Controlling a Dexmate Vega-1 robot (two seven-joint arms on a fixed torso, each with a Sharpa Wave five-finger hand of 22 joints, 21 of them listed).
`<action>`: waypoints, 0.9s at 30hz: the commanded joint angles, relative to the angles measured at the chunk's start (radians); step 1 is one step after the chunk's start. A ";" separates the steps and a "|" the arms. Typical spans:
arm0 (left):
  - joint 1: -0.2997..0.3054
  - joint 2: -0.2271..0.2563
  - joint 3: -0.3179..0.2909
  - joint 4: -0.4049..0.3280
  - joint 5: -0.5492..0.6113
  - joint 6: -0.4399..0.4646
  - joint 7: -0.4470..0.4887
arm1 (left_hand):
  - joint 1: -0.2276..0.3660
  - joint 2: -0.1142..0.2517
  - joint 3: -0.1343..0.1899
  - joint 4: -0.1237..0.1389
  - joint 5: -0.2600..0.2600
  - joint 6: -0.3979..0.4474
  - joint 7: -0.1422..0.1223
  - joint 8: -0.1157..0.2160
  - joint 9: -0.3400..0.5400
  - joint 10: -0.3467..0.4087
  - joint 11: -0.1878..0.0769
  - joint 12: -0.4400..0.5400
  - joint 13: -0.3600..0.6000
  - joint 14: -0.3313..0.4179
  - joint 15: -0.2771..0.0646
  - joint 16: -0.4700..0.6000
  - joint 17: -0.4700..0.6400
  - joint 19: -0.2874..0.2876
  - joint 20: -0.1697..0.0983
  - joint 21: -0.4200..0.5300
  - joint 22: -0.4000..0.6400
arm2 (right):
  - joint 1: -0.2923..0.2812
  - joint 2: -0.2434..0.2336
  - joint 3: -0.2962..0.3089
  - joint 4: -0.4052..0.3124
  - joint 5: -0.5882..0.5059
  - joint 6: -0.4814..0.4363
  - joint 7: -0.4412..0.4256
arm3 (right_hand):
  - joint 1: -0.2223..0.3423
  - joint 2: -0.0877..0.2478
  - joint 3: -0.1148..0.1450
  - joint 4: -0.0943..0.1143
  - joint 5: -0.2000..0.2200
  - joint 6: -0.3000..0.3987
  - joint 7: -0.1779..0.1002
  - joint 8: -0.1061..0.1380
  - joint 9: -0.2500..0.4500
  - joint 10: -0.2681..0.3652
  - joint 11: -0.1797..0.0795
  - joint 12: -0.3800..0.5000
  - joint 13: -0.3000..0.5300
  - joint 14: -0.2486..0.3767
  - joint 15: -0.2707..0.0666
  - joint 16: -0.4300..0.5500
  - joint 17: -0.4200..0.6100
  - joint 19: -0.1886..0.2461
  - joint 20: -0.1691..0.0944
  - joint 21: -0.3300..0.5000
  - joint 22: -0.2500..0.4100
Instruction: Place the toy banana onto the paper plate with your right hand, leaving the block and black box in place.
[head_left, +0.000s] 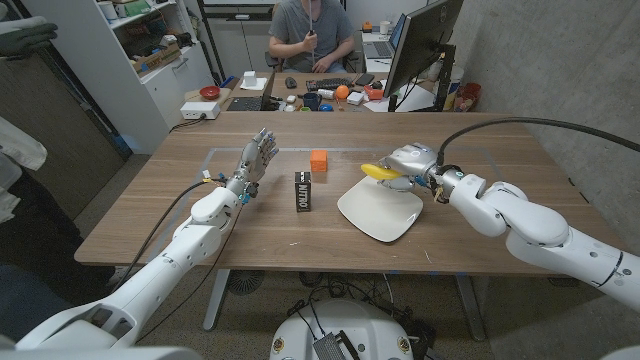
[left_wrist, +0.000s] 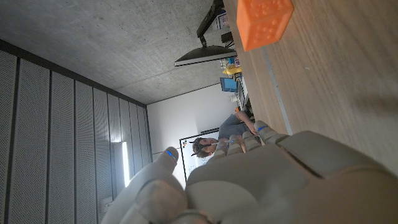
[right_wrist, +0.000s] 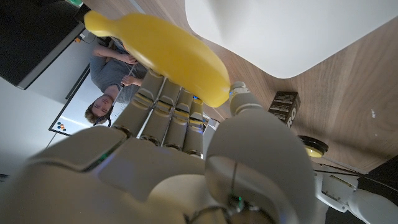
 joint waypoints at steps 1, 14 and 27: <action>0.004 0.003 0.000 -0.006 0.002 0.003 0.006 | 0.008 0.097 -0.005 0.001 0.004 0.000 0.008 -0.004 0.005 -0.046 0.007 0.000 0.002 -0.103 0.007 -0.001 0.004 0.000 -0.002 -0.005 0.002 | 0.021 0.038 -0.021 0.033 0.006 0.072 0.030 | 0.119 0.105 -0.004 -0.005 0.007 0.076 -0.065 0.003 0.005 0.010 0.001 0.007 0.003 0.022 -0.123 0.006 0.001 0.000 -0.005 0.007 -0.002; -0.001 0.003 0.001 -0.001 0.002 0.010 0.007 | 0.008 0.097 -0.005 0.001 0.004 0.000 0.007 -0.004 0.005 -0.047 0.007 0.000 0.002 -0.103 0.007 -0.001 0.004 0.002 -0.003 -0.008 0.002 | 0.037 0.076 -0.042 0.088 0.033 0.097 0.037 | 0.120 0.108 -0.005 -0.003 0.008 0.086 -0.063 0.003 0.005 0.016 0.004 0.007 0.002 0.024 -0.124 0.004 -0.003 -0.002 -0.005 0.010 -0.016; -0.012 -0.004 0.006 0.016 0.000 0.014 -0.001 | 0.008 0.097 -0.006 0.001 0.004 -0.001 0.008 -0.004 0.005 -0.047 0.006 0.000 0.002 -0.104 0.007 -0.002 0.004 0.003 -0.002 -0.011 0.003 | 0.047 0.103 -0.069 0.131 0.090 0.127 0.041 | 0.122 0.109 -0.005 -0.003 0.009 0.091 -0.059 0.002 0.004 0.021 0.007 0.008 0.001 0.028 -0.123 0.003 -0.007 0.000 -0.004 0.015 -0.026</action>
